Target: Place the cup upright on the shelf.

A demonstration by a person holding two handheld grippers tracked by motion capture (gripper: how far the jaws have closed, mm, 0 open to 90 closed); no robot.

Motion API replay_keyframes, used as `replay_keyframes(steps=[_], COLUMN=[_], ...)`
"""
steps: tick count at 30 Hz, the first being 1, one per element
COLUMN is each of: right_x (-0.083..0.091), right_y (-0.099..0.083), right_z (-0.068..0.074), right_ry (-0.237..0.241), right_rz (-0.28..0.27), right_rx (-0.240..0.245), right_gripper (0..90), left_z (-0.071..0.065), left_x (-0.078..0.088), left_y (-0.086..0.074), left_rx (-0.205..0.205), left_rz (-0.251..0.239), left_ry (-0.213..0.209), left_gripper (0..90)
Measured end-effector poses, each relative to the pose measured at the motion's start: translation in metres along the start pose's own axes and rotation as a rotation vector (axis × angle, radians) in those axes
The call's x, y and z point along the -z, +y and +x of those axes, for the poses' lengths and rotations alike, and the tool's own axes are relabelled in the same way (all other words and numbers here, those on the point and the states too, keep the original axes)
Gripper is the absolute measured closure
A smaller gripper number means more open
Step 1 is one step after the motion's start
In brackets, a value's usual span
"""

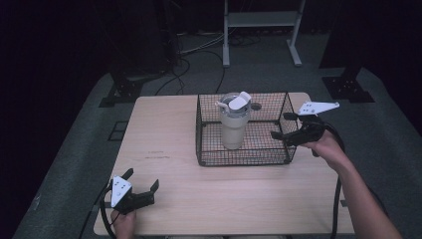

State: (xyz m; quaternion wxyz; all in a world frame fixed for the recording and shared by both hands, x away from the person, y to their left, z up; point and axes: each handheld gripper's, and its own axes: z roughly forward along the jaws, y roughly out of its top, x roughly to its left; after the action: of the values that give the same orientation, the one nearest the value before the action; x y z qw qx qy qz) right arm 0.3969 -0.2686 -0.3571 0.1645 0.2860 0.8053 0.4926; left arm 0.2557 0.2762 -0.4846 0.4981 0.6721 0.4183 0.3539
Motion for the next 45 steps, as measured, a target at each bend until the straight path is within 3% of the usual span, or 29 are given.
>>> replay_keyframes(steps=[8, 27, 45], right_x=[0.005, 0.019, 0.035], right_y=[-0.014, -0.032, -0.073], right_z=[0.004, 0.022, 0.029], right_ry=[-0.001, 0.018, 0.032], right_rz=[-0.012, -0.013, 0.003], right_rx=[-0.018, 0.005, -0.033], right_gripper=[8.2, 8.3, 8.3], left_z=[0.0, -0.001, -0.001], left_x=[0.0, 0.0, 0.0], left_y=[0.0, 0.0, 0.0], left_rx=[-0.003, -0.005, -0.005], left_rz=[0.003, 0.0, 0.005], left_ry=[-0.002, 0.002, 0.005], left_gripper=[0.0, 0.0, 0.0])
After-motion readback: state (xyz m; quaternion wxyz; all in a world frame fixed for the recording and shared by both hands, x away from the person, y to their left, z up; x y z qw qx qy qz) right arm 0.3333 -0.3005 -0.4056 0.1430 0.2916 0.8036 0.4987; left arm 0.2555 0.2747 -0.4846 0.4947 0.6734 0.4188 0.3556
